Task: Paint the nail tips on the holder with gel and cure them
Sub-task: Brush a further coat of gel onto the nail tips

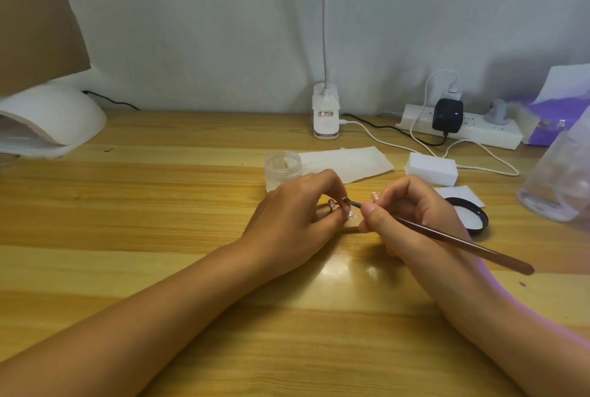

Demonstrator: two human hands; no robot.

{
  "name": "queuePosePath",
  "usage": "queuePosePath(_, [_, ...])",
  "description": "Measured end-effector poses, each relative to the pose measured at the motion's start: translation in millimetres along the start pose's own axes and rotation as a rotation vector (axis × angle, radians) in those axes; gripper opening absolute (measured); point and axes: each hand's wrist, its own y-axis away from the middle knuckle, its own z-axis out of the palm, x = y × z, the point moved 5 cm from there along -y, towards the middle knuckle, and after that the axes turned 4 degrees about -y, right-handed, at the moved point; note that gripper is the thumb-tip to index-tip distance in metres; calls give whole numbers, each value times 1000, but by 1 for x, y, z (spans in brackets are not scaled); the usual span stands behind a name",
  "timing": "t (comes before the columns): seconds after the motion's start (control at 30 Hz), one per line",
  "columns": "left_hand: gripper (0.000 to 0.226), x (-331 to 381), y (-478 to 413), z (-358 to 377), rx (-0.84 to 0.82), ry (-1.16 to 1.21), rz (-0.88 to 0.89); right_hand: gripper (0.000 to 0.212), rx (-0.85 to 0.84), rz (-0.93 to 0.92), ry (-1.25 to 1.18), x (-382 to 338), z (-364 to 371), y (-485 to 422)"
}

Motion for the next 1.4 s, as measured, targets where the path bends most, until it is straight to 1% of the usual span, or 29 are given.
queuePosePath(0.23, [7,-2,0,1,4,13,-5,17,-6,3,70,2,0,-1])
queuePosePath(0.33, [8,-3,-1,2,-5,49,-21,13,13,13,70,1,-2,-2])
queuePosePath(0.5, [8,-7,-3,3,-15,118,-58,12,103,39,-46,2,-8,-3])
queuePosePath(0.57, [6,-8,-4,3,-12,141,-61,13,114,42,-84,3,-9,-2])
queuePosePath(0.7, [15,-10,-4,1,11,166,-80,12,118,45,-126,3,-9,-2])
queuePosePath(0.9, [14,-6,-5,3,-6,116,-68,14,128,44,-120,3,-7,-2])
queuePosePath(1.13, [12,-10,-8,4,-63,175,-138,13,122,50,-95,1,-6,-1])
queuePosePath(1.27, [22,-8,-5,4,-91,88,-143,11,117,41,-117,-1,-7,-1])
queuePosePath(1.4, [24,-8,-5,5,-101,89,-136,11,117,34,-144,-1,-8,-1])
